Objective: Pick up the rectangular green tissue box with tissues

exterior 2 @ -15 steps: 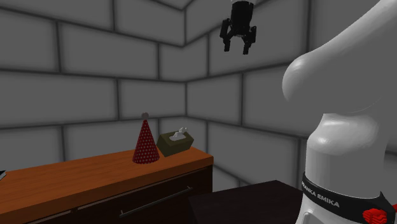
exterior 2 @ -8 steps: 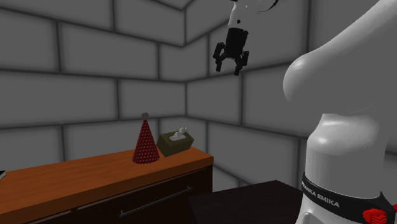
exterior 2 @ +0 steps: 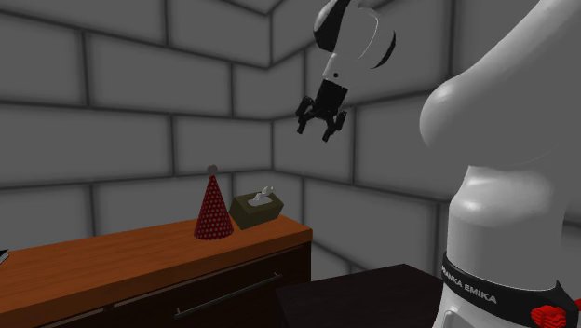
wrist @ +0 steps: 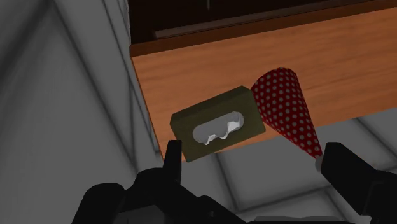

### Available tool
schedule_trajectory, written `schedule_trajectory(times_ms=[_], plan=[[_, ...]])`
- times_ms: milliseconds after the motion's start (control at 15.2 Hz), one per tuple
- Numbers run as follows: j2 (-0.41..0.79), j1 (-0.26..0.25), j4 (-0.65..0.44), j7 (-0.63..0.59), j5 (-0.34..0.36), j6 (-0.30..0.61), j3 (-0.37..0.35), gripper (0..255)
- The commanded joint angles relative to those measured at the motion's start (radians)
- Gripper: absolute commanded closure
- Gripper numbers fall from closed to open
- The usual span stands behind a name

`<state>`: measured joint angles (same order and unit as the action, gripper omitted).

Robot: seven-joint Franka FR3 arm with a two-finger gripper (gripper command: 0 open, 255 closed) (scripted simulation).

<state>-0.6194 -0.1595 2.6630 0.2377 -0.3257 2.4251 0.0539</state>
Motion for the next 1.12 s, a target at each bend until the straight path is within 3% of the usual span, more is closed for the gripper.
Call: schedule_trajectory(times_ms=[0, 198, 330, 462, 660, 858, 1056], plan=[[0.071, -0.044, 0.024, 0.05, -0.074, 0.109, 0.036, 0], [0.186, -0.157, 0.024, 0.163, -0.225, 0.262, 0.104, 0], [0.27, -0.263, 0.004, 0.281, -0.373, 0.348, 0.174, 0], [0.357, -0.391, -0.039, 0.447, -0.576, 0.409, 0.263, 0], [0.5, -0.548, -0.141, 0.762, -0.954, 0.419, 0.379, 0], [0.646, -0.566, -0.25, 1.011, -1.265, 0.352, 0.392, 0], [0.779, -0.552, -0.348, 1.164, -1.476, 0.271, 0.381, 0]])
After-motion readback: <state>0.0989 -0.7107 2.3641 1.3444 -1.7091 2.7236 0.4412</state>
